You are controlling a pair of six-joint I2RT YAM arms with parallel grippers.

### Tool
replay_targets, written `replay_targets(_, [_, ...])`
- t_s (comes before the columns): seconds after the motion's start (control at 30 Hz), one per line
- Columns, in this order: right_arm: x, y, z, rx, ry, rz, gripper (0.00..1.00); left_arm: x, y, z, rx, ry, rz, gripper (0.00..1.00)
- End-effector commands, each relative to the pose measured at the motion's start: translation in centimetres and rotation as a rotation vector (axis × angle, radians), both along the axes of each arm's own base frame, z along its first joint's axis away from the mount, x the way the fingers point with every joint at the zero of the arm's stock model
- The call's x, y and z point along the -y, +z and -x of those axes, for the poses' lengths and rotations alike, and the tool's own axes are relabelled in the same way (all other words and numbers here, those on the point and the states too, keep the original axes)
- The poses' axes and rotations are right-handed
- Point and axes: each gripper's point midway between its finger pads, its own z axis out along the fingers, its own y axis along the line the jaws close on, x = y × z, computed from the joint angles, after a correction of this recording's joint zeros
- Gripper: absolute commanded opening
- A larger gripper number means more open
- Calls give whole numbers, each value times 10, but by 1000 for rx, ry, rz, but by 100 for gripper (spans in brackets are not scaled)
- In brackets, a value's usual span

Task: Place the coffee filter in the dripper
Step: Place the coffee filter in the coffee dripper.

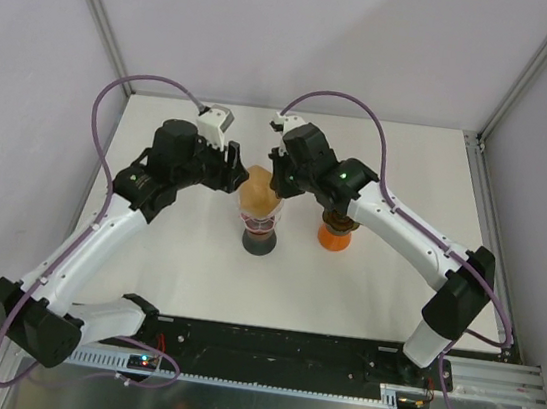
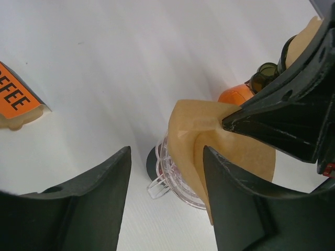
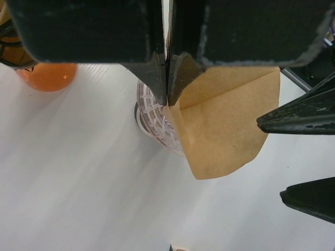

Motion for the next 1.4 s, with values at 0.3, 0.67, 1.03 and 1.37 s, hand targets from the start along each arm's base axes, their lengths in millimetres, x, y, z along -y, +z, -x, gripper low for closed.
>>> replay_targets(0.3, [-6,11,-8,99,20,14,31,10,-14,-5,-18,-31,30,39])
replay_targets(0.67, [-8,69,-5,307,42,7,57,2,7,-2,52,-9,31,47])
replay_targets(1.03, [-15,75,22,321,119,36,14,-44,36,-7,176,133,-44,78])
replay_targets(1.37, [-19,22,16,165,135,285,0,-90,28,-15,189,280,-122,85])
